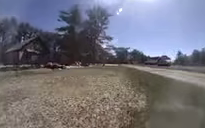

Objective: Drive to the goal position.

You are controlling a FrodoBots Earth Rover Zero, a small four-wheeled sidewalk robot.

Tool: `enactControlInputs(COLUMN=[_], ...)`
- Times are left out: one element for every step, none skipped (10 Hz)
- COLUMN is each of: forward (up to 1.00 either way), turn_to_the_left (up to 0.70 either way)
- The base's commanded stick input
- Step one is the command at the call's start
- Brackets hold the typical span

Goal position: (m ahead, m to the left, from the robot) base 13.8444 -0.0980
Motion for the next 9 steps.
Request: enactControlInputs(forward=[0.69, 0.69, 0.69, 0.69, 0.69, 0.69, 0.69, 0.69, 0.69], turn_to_the_left=[0.06, 0.06, 0.06, 0.06, 0.06, 0.06, 0.06, 0.06, 0.06])
